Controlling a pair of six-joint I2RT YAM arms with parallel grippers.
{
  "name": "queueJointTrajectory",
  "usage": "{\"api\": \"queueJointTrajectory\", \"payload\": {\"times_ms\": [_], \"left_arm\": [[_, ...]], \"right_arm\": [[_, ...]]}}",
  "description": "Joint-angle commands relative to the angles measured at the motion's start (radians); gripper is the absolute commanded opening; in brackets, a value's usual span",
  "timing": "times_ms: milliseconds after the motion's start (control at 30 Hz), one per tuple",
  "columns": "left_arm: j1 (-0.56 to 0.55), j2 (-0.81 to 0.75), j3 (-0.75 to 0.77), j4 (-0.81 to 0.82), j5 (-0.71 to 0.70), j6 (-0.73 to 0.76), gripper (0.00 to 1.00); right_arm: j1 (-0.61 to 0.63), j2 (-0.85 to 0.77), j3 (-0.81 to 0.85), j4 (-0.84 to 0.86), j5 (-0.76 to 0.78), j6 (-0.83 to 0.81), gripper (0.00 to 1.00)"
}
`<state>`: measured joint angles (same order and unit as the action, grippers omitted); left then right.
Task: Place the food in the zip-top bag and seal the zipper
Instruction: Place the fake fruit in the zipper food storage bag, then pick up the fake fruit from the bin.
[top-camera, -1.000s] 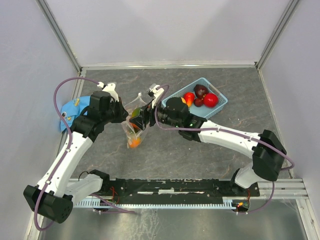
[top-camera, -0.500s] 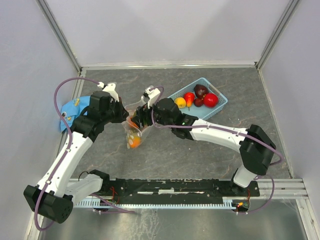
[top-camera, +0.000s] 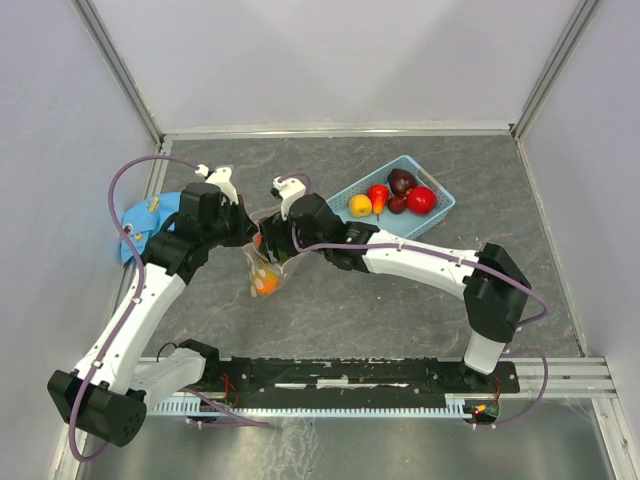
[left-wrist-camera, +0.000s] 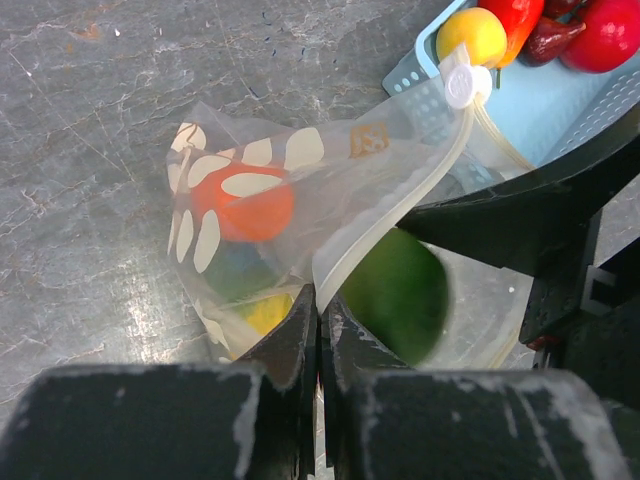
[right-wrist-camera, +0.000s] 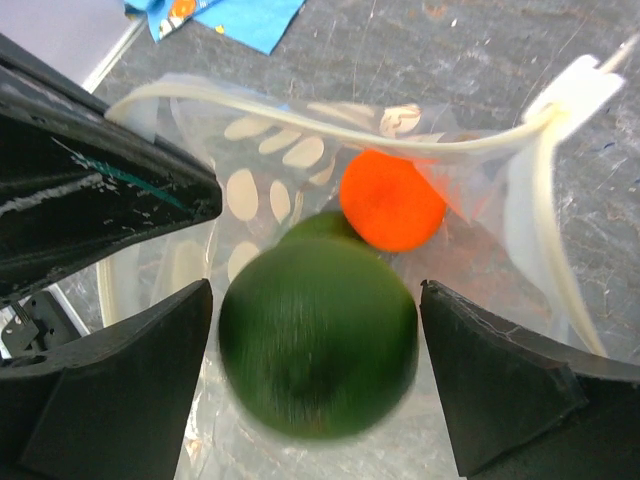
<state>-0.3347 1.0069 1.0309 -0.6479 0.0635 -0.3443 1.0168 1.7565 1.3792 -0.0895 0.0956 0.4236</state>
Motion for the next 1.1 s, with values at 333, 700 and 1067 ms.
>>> {"api": "queueJointTrajectory", "payload": {"times_ms": [333, 700, 1067], "left_arm": [[0.006, -0.008, -0.002, 0.049, 0.023, 0.038, 0.03], [0.006, -0.008, -0.002, 0.05, 0.021, 0.039, 0.03], [0.006, -0.008, -0.003, 0.049, 0.019, 0.041, 0.03]], "right_arm": [[0.016, -0.099, 0.009, -0.039, -0.016, -0.068, 0.99], [0.013, -0.266, -0.002, -0.227, 0.118, -0.193, 0.99], [-0.098, -0.426, -0.044, -0.472, 0.384, -0.243, 1.0]]}}
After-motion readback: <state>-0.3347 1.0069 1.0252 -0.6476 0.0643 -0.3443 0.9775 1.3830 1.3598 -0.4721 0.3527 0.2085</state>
